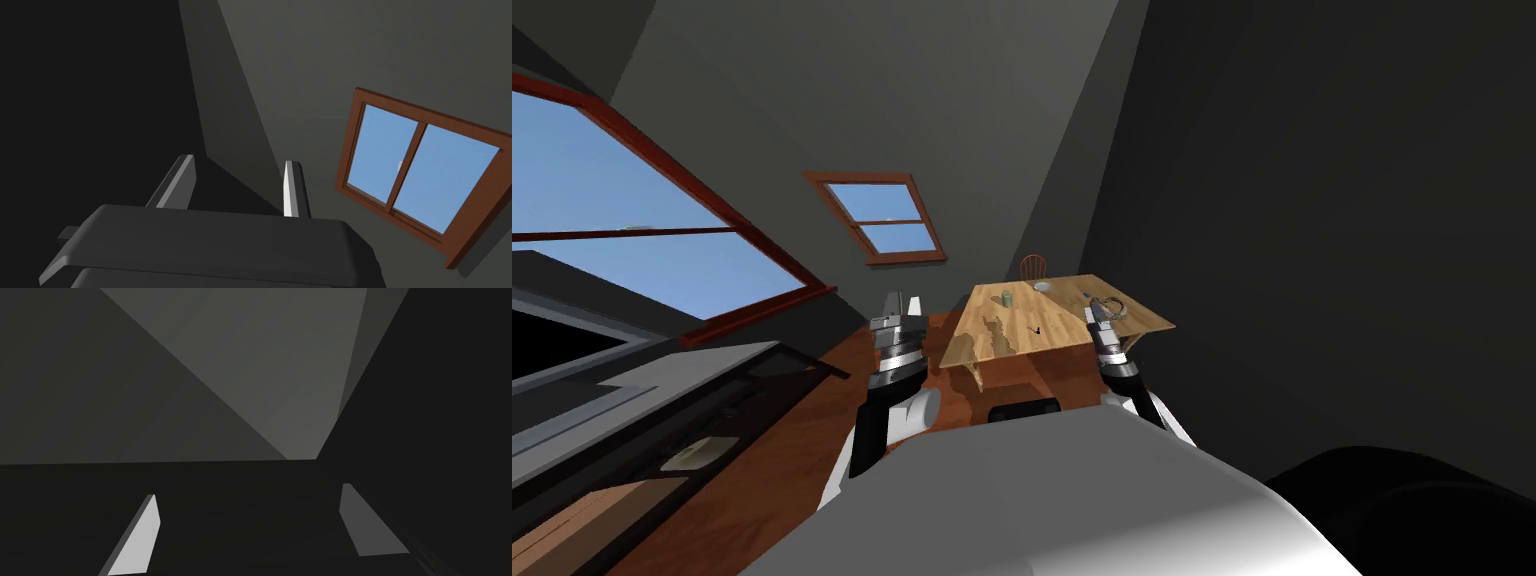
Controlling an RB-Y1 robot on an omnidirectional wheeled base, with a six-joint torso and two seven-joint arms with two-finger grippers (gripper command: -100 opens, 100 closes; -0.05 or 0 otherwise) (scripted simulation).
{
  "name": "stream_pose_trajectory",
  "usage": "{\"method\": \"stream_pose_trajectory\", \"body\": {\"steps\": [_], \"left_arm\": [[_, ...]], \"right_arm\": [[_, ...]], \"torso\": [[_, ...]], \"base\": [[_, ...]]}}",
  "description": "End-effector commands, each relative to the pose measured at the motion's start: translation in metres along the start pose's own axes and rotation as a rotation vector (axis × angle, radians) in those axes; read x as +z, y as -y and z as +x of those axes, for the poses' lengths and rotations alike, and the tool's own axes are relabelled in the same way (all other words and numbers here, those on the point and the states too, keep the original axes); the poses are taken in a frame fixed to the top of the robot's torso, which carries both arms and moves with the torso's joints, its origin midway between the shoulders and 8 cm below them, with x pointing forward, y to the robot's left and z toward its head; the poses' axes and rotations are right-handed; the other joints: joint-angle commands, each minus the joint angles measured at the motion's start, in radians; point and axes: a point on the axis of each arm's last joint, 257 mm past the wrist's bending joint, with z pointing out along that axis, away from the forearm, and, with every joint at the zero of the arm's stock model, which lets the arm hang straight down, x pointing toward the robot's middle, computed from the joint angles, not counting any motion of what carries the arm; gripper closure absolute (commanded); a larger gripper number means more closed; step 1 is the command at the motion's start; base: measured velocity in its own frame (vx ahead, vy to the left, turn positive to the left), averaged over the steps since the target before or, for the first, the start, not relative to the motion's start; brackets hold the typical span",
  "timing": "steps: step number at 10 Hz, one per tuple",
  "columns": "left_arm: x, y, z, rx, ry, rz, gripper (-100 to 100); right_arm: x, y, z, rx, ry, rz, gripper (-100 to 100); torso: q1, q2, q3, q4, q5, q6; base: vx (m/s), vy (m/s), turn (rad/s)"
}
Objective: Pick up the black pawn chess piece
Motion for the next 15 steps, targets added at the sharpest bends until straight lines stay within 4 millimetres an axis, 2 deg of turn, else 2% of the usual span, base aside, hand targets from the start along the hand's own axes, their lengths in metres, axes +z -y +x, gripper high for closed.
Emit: {"method": "stream_pose_trajectory", "body": {"steps": [1,2,5,6,10,11,12,13,15], "left_arm": [[0.000,0.000,0.000,0.000,0.000,0.000,0],[0.000,0.000,0.000,0.000,0.000,0.000,0],[0.000,0.000,0.000,0.000,0.000,0.000,0],[0.000,0.000,0.000,0.000,0.000,0.000,0],[0.000,0.000,0.000,0.000,0.000,0.000,0],[0.000,0.000,0.000,0.000,0.000,0.000,0],[0.000,0.000,0.000,0.000,0.000,0.000,0],[0.000,0.000,0.000,0.000,0.000,0.000,0],[0.000,0.000,0.000,0.000,0.000,0.000,0]], "right_arm": [[-0.020,0.033,0.009,-0.031,-0.059,0.102,-100],[-0.020,0.033,0.009,-0.031,-0.059,0.102,-100],[-0.071,0.094,0.022,-0.092,-0.172,0.308,-100],[-0.071,0.094,0.022,-0.092,-0.172,0.308,-100],[-0.168,0.167,0.028,-0.184,-0.341,0.599,-100],[-0.169,0.167,0.028,-0.183,-0.342,0.601,-100],[-0.197,0.181,0.027,-0.208,-0.388,0.673,-100],[-0.197,0.181,0.027,-0.208,-0.388,0.673,-100],[-0.257,0.204,0.021,-0.260,-0.483,0.812,-100]], "torso": [[0.000,0.000,0.000,0.000,0.000,0.000],[0.000,0.001,0.000,0.000,0.000,0.000],[0.000,0.001,0.000,0.000,0.000,0.000],[0.000,0.001,0.001,0.000,0.000,0.000],[0.000,0.001,0.000,0.000,0.000,0.000],[0.000,0.001,0.001,0.000,0.000,0.001],[0.000,0.000,0.000,0.000,0.000,0.001],[0.000,0.000,0.000,0.000,0.000,0.001],[0.000,-0.001,-0.001,0.000,0.000,0.000]], "base": [[-0.042,0.000,0.343],[-0.032,-0.003,0.158],[-0.036,0.005,0.391],[-0.029,-0.001,0.127],[-0.038,0.013,0.407],[-0.028,0.014,0.207],[-0.016,0.022,0.310],[-0.010,0.012,0.174],[-0.011,0.019,0.441]]}}
